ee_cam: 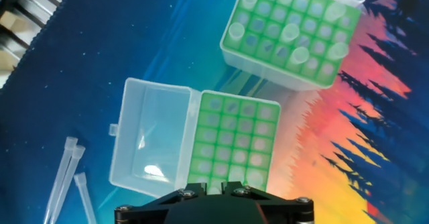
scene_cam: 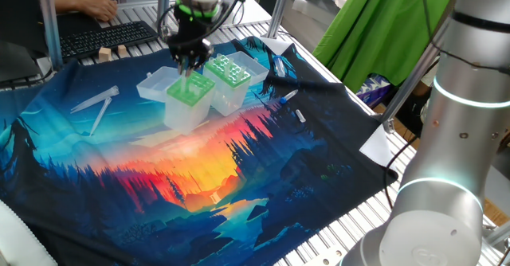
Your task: Transfer all large pipette tips from one holder to another
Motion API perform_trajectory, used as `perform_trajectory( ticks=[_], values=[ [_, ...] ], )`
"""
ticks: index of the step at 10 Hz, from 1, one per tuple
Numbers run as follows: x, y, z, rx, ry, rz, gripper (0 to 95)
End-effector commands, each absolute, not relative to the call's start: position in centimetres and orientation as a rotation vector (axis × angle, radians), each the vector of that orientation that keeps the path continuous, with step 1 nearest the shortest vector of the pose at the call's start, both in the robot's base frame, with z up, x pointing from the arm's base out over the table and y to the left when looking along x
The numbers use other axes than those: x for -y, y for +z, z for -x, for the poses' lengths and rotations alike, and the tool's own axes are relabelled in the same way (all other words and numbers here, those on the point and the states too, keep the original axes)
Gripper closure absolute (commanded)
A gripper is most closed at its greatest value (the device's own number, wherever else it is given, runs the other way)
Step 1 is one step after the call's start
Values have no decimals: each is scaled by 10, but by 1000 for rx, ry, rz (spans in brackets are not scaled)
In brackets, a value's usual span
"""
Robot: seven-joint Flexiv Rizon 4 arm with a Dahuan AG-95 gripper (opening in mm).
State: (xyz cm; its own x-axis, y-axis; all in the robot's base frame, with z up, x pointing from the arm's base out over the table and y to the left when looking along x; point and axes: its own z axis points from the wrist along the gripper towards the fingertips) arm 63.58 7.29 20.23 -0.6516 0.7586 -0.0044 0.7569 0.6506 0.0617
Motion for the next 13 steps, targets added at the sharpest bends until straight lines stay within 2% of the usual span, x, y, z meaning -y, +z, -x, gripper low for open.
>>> perform_trajectory(
  ticks=[1,6,13],
  values=[
    [-70,218,-632,-2849,85,-1245,950],
    [-60,272,-632,-2897,87,-1153,950],
    [-42,308,-643,-2955,150,-1105,950]
  ],
)
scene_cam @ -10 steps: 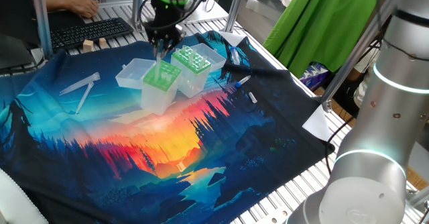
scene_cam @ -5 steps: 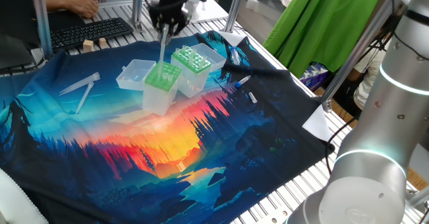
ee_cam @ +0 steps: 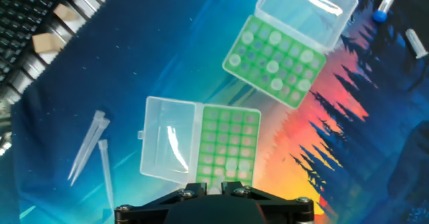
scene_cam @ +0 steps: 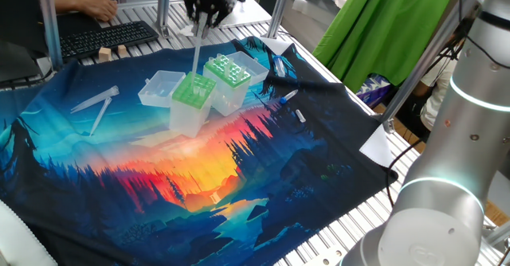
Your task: Transfer all large pipette tips from one holder to another
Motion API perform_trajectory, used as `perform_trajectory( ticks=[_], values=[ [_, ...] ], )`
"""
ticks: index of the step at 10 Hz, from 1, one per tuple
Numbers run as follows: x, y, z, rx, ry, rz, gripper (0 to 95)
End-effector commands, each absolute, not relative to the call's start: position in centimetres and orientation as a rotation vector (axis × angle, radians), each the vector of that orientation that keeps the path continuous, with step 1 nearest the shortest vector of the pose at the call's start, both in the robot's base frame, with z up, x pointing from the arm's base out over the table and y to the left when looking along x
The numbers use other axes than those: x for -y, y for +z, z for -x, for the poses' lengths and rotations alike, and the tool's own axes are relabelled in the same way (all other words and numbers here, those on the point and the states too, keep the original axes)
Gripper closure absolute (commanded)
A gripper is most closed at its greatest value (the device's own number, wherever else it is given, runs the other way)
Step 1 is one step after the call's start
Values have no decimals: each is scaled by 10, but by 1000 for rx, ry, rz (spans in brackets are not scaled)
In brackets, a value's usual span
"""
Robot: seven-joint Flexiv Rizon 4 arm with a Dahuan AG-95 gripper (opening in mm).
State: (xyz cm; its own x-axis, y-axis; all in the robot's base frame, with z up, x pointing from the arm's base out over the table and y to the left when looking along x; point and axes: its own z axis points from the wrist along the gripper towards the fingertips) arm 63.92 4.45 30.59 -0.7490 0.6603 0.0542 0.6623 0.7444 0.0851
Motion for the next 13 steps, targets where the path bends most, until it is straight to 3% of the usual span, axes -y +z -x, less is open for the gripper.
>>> perform_trajectory(
  ticks=[1,13],
  values=[
    [-37,311,-652,2938,-148,1066,950],
    [44,310,-698,3082,-79,564,950]
  ],
)
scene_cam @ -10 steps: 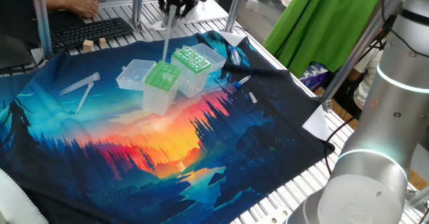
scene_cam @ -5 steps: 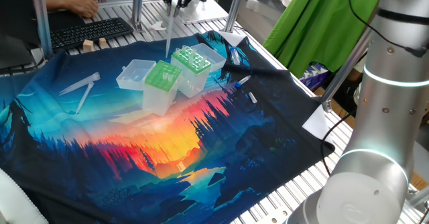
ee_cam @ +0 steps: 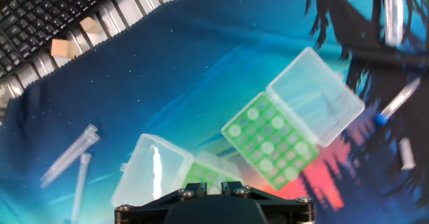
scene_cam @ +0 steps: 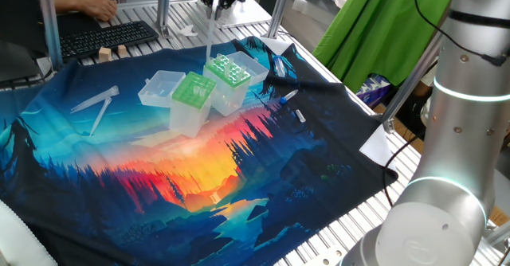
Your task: Transfer all large pipette tips from one holder to another
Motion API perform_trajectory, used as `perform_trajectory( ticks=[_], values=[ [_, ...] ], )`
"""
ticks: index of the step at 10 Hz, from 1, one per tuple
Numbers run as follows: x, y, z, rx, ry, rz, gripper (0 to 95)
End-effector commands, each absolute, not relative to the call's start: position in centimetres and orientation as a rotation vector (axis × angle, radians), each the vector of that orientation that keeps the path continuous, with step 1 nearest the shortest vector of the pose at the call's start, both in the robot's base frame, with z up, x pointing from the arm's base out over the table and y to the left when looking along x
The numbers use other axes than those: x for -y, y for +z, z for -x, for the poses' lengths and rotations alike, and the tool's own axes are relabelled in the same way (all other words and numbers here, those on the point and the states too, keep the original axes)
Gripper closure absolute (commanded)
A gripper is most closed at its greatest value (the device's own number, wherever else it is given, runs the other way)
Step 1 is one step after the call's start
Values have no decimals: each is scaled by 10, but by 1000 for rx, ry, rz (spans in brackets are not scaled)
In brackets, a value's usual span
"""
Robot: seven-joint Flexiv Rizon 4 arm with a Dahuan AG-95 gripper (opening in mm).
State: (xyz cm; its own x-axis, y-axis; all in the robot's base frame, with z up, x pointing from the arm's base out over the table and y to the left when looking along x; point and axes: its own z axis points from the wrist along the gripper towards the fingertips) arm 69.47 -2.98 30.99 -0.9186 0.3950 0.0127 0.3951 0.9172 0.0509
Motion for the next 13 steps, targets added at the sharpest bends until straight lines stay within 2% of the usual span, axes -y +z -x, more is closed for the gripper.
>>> perform_trajectory(
  ticks=[1,13],
  values=[
    [48,309,-699,3088,-79,543,950],
    [76,295,-709,3167,-76,440,950]
  ],
)
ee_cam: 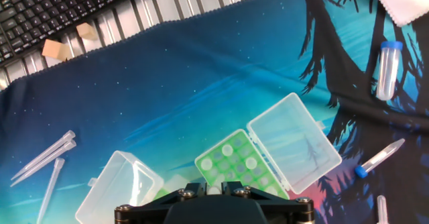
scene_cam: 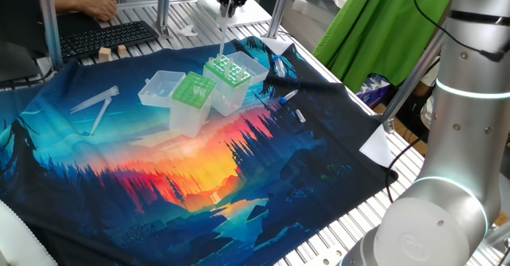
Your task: Transfer all large pipette tips from one holder to another
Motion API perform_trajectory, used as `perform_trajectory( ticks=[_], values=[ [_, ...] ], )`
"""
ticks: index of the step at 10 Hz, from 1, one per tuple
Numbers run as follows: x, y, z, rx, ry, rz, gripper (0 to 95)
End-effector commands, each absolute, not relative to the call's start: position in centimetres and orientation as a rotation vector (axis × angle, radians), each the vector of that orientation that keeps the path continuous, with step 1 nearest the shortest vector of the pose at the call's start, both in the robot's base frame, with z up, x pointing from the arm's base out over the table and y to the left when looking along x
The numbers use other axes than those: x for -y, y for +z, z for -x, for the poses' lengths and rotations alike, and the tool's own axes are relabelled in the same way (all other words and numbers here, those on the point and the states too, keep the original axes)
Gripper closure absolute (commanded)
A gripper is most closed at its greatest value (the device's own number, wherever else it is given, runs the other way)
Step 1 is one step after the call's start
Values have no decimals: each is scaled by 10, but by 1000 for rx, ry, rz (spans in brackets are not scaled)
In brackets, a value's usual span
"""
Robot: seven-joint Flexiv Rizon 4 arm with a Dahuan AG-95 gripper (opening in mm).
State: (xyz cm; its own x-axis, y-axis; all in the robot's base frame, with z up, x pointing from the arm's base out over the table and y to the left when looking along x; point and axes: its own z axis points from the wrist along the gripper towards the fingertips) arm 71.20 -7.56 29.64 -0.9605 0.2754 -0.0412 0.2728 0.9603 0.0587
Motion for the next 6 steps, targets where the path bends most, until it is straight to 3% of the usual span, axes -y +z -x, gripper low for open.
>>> perform_trajectory(
  ticks=[1,6],
  values=[
    [77,294,-710,-3054,75,-424,950],
    [82,286,-715,-3055,90,-428,950]
  ],
)
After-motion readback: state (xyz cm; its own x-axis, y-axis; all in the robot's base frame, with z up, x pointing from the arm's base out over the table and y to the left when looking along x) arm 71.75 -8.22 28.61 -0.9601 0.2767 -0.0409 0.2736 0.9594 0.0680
